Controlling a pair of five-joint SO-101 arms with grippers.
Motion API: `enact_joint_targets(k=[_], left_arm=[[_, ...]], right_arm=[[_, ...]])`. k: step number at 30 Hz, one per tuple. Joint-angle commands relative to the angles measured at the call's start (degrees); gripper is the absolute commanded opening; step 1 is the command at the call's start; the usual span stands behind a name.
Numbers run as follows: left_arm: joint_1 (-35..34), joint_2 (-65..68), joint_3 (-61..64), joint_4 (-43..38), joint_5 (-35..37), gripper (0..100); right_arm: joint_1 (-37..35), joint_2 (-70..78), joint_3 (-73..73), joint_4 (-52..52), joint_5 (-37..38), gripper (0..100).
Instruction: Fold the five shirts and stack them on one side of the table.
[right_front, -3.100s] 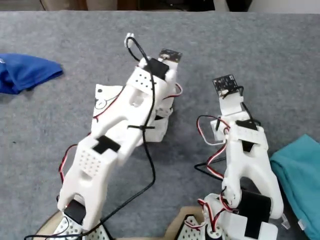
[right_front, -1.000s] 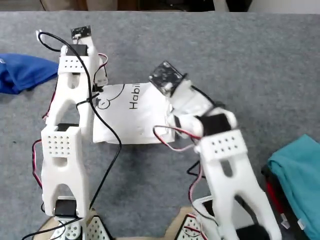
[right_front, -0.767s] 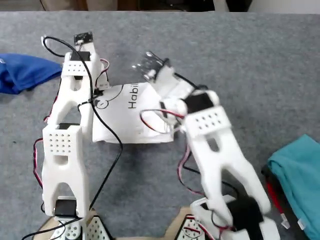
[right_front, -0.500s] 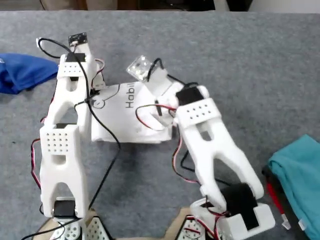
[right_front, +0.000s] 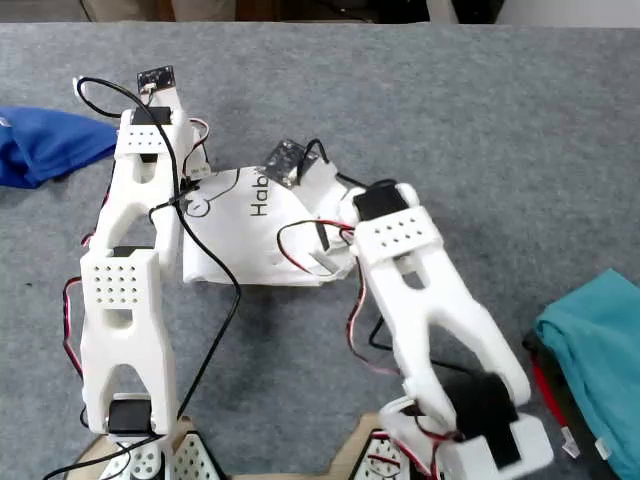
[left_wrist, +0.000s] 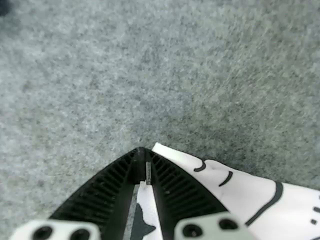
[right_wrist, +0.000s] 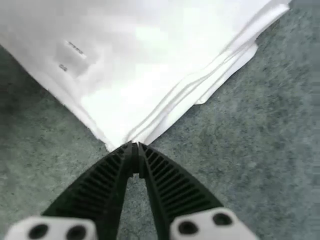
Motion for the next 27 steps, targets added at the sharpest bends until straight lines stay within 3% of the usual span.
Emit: enact_joint_targets(k=[1, 10, 17, 22, 27], left_arm=[[-0.3, -0.7, -0.2, 0.4, -0.4, 2], [-0.3, -0.7, -0.2, 0.4, -0.4, 2], [-0.5, -0.7, -0.2, 0.3, -0.4, 2], [-0.7, -0.6, -1.4, 0.5, -0.4, 2], [-0.7, -0.6, -1.5, 0.6, -0.4, 2]], right_arm=[[-3.6, -5.0, -5.7, 3.3, 0.4, 0.5], [-6.2, 3.7, -7.0, 1.8, 0.3, 0.5], [2.6, 15.6, -0.3, -4.7, 2.7, 0.5], [3.3, 16.0, 5.0, -6.3, 7.0, 0.5], [3.2, 15.2, -0.9, -4.3, 6.8, 0.5]])
